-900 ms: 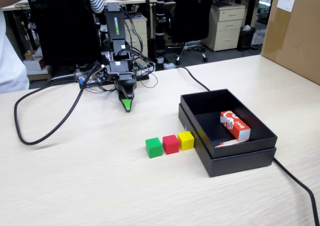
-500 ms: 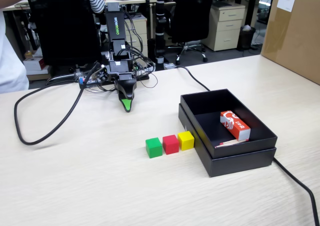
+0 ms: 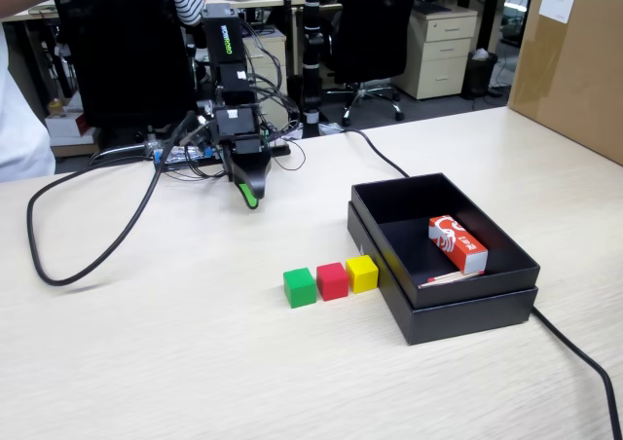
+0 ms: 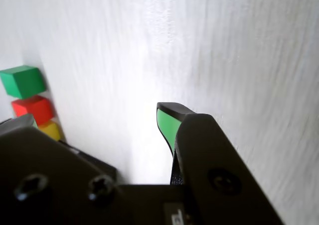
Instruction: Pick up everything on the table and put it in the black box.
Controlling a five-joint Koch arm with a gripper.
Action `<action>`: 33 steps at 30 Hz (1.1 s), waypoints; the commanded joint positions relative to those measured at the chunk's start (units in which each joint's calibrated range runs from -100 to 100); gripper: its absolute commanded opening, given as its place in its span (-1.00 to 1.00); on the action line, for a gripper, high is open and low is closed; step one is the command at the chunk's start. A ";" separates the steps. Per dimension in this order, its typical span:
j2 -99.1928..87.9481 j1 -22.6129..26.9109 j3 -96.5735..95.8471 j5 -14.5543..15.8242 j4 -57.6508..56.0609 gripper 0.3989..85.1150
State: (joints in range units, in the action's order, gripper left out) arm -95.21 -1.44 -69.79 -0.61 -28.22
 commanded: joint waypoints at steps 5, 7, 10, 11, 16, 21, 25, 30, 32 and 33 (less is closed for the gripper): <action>14.49 2.54 26.27 3.08 -15.28 0.11; 19.88 3.37 32.52 4.00 -18.04 0.11; 30.90 4.54 42.86 5.13 -22.10 0.11; 34.57 4.88 46.30 5.52 -23.22 0.11; 55.22 6.30 63.08 6.69 -24.52 0.11; 70.60 6.84 73.96 7.03 -24.52 0.10; 80.12 7.57 82.39 7.57 -26.33 0.08; 89.76 8.94 92.27 8.60 -30.39 0.07; 92.40 9.13 93.45 8.69 -30.57 0.08; 93.43 9.18 93.72 8.74 -30.57 0.08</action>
State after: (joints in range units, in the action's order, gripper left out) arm -0.97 7.35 19.76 8.08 -58.50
